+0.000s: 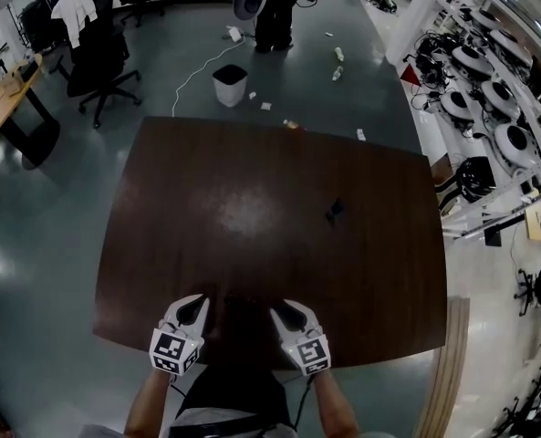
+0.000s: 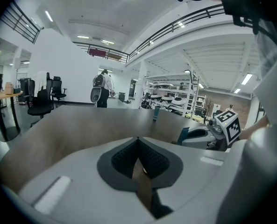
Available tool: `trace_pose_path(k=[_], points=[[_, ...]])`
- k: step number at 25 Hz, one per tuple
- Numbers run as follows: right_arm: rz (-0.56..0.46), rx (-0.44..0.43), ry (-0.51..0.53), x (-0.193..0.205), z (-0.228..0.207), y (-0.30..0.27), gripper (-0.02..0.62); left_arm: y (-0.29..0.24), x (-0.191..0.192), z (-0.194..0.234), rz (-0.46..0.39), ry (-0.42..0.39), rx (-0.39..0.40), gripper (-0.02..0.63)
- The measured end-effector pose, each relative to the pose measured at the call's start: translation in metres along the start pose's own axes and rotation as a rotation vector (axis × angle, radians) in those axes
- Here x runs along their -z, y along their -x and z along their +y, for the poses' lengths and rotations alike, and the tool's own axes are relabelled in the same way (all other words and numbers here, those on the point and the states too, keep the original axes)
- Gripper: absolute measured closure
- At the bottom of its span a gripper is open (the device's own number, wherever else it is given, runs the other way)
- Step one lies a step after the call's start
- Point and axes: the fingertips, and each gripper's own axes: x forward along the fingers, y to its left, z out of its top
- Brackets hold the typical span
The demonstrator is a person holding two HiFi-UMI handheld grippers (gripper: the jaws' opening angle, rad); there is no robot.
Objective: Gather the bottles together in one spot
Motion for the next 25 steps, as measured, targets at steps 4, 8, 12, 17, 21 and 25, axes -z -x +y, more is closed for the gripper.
trace_pose_path(k=[4, 8, 12, 17, 21, 25], points=[[-0.002, 0.002, -0.013, 0.001, -0.001, 0.001, 0.491, 0.001, 0.001, 0.000, 0.004, 0.003, -0.004, 0.605], [-0.030, 0.008, -0.050, -0.001, -0.002, 0.002, 0.414, 0.002, 0.001, 0.001, 0.002, 0.007, -0.009, 0.605], [-0.029, 0.010, -0.055, 0.002, -0.002, 0.004, 0.373, 0.003, 0.003, 0.001, 0.003, 0.008, -0.010, 0.606], [-0.035, 0.028, -0.060, 0.004, -0.005, 0.011, 0.365, 0.006, 0.004, -0.004, 0.001, 0.006, -0.003, 0.606], [-0.038, 0.052, -0.064, -0.001, -0.005, 0.014, 0.365, 0.013, 0.003, -0.004, -0.004, 0.003, -0.001, 0.604], [-0.043, 0.063, -0.081, -0.009, -0.005, 0.024, 0.365, 0.020, -0.002, -0.010, -0.011, 0.000, 0.005, 0.604]])
